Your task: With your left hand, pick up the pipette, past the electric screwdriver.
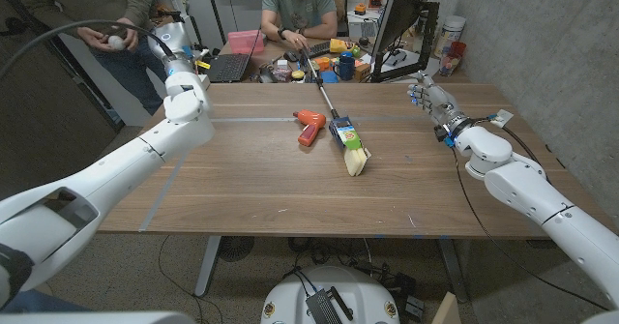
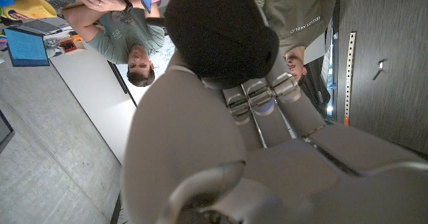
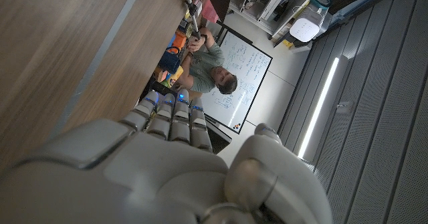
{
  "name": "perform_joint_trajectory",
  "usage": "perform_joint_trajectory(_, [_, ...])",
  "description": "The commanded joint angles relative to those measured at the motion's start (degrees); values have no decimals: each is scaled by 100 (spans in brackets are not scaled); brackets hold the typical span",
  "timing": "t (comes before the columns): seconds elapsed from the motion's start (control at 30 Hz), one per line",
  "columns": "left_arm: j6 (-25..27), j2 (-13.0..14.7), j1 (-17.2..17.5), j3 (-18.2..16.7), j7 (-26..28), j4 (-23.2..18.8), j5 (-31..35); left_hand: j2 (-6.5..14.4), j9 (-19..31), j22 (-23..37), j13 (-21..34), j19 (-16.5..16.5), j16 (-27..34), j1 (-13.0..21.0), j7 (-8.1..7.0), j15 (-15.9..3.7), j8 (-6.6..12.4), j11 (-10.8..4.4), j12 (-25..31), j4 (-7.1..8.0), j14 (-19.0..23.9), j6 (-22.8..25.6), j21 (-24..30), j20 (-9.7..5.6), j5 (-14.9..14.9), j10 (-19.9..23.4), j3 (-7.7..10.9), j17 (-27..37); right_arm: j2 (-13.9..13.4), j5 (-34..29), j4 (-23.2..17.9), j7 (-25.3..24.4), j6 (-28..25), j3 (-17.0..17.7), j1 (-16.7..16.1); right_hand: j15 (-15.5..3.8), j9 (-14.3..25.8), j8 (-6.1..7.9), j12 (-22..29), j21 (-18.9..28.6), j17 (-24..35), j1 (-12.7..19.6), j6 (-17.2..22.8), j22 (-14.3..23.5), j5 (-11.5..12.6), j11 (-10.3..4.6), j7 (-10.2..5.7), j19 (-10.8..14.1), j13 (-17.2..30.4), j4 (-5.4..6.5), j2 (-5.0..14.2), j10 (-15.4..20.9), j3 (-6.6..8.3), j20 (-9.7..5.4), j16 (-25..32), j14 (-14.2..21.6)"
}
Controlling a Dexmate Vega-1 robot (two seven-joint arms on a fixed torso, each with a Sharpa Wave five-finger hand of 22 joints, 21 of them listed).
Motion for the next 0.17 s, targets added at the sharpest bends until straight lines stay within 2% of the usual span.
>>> perform_joint_trajectory(0.03, [202, 125, -64, 56, -330, -363, 381, 69, 392, 13, 46, 1, -18, 47, 35, -242, 328, -351, 18, -807, 231, 618, -10, 30, 40, 350, 955, 23, -21, -9, -70, -3, 95, 68, -77, -8, 25, 16, 5, 53, 26, 5, 42, 22, 45, -13, 19, 69, 15, 5, 31, 42, -56, 76, 30, 62])
perform_joint_trajectory(0.17, [259, 152, -90, 132, -465, -417, 543, 55, 395, 34, 78, 34, -29, 37, 22, -258, 330, -380, 22, -810, 237, 630, 15, -7, 42, 360, 1010, 34, -18, -2, -72, -3, 84, 73, -75, -10, 25, 19, 6, 50, 26, 6, 51, 21, 45, -18, 22, 67, 15, 4, 30, 48, -59, 77, 32, 69])
